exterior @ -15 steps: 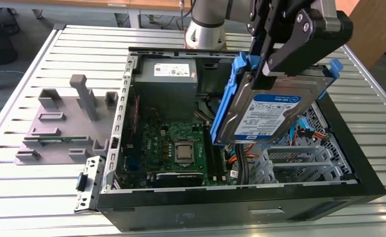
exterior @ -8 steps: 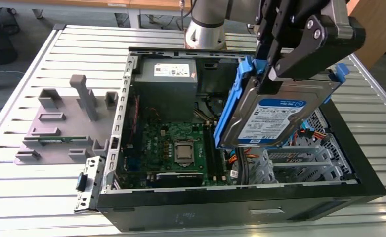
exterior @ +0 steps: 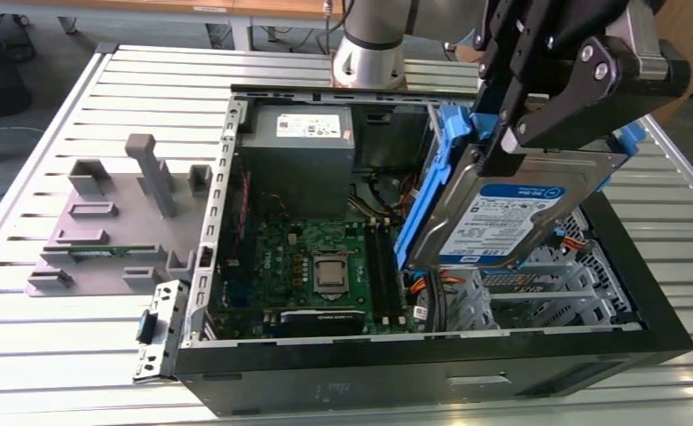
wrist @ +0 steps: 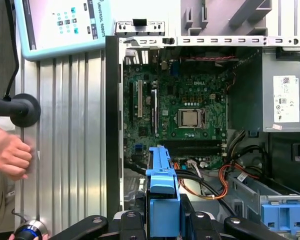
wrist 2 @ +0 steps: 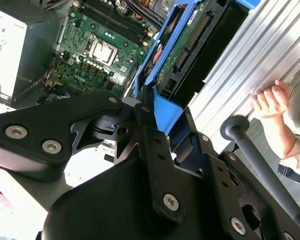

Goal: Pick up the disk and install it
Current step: 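Pick up the disk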

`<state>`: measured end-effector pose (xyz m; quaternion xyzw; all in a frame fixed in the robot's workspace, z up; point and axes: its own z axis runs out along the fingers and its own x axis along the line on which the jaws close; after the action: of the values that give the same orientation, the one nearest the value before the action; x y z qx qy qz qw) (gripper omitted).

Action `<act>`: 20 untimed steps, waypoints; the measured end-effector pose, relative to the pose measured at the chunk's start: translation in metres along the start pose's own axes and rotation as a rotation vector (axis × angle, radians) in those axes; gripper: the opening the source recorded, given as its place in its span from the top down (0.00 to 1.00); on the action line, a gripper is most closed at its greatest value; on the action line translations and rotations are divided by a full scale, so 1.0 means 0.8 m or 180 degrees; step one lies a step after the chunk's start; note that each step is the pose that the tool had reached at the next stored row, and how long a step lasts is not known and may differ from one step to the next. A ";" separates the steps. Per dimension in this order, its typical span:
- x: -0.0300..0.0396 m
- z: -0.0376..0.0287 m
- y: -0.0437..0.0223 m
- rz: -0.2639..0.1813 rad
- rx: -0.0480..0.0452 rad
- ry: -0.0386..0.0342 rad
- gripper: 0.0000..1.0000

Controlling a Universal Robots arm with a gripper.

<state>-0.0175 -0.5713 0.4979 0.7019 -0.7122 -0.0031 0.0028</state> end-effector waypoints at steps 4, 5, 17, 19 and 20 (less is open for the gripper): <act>0.0026 0.0001 -0.0066 0.0000 -0.0001 0.0001 0.64; 0.0034 0.0001 -0.0086 0.0000 -0.0002 0.0001 0.64; 0.0107 0.0005 -0.0385 0.0000 -0.0011 0.0001 0.64; 0.0111 0.0005 -0.0441 0.0000 -0.0013 0.0002 0.64; 0.0114 0.0007 -0.0464 0.0000 -0.0013 0.0001 0.64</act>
<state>0.0195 -0.5810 0.4971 0.7019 -0.7123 -0.0044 0.0044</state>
